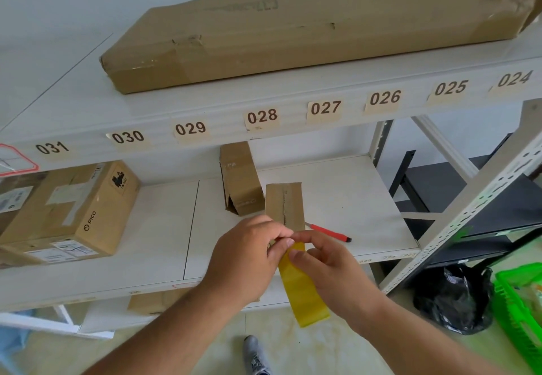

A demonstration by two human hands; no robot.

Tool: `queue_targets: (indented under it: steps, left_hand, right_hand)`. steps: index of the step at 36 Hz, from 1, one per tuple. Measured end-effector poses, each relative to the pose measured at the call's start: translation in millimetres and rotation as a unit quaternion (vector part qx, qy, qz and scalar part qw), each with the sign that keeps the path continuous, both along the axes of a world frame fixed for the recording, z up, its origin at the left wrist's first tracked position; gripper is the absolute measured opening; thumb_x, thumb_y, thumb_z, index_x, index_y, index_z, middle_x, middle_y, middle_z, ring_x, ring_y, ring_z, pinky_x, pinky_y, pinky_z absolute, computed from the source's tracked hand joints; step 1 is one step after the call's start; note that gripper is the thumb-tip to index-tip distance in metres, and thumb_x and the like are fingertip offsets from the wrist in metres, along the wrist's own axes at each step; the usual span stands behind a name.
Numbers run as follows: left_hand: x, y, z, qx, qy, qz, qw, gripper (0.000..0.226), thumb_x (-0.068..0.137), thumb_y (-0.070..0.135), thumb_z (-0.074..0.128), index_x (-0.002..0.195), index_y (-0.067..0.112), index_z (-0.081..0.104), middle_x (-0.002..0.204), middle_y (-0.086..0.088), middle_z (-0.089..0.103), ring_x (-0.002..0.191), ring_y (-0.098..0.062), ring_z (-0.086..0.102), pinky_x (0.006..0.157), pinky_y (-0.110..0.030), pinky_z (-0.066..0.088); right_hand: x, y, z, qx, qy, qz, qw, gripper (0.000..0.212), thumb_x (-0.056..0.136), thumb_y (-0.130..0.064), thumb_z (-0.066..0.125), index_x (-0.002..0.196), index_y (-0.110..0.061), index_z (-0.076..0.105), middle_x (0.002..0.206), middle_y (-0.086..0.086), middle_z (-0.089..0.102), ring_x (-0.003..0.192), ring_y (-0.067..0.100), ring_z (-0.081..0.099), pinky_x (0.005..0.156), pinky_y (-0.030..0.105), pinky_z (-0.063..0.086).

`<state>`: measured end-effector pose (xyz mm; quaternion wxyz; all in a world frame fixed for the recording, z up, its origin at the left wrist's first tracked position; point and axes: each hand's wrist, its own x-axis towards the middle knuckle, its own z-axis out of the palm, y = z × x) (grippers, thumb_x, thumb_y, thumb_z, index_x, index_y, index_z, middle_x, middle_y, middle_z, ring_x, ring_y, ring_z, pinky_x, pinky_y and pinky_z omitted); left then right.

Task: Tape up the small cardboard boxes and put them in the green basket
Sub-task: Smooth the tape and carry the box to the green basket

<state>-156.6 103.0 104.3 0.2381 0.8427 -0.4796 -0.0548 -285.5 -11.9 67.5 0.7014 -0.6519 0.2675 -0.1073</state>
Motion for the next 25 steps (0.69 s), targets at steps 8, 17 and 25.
queue_targets:
  steps: [8,17,25]
  left_hand:
    - [-5.6,4.6,-9.0,-0.016,-0.108,-0.043,0.993,0.02,0.098,0.039,0.044,0.088,0.032,0.06,0.085,0.014,0.053,0.078,-0.006,0.053,0.053,-0.022,0.042]
    - [6.5,-1.7,-14.3,0.081,0.149,-0.02,0.985,0.015,0.105,0.027,0.042,0.092,0.032,0.048,0.086,0.013,0.052,0.076,-0.007,0.049,0.07,-0.03,0.048]
    - [15.9,-0.3,-14.9,0.11,0.045,-0.066,0.991,0.014,0.105,0.041,0.028,0.096,0.034,0.036,0.084,0.008,0.054,0.073,-0.016,0.056,0.066,-0.041,0.051]
  right_hand:
    - [4.1,-3.2,-11.7,-0.097,0.046,0.031,0.994,0.027,0.098,-0.034,0.064,0.123,-0.033,0.053,0.05,-0.01,0.039,0.046,0.004,0.034,0.049,0.021,0.029]
    - [5.6,-0.2,-26.7,-0.128,0.07,0.064,0.987,0.045,0.098,-0.041,0.062,0.137,-0.036,0.039,0.06,-0.009,0.045,0.055,0.004,0.042,0.055,0.024,0.035]
    - [0.7,4.5,-28.1,-0.091,-0.011,0.064,0.994,0.04,0.101,-0.032,0.06,0.134,-0.04,0.039,0.064,-0.006,0.046,0.061,0.007,0.042,0.062,0.03,0.039]
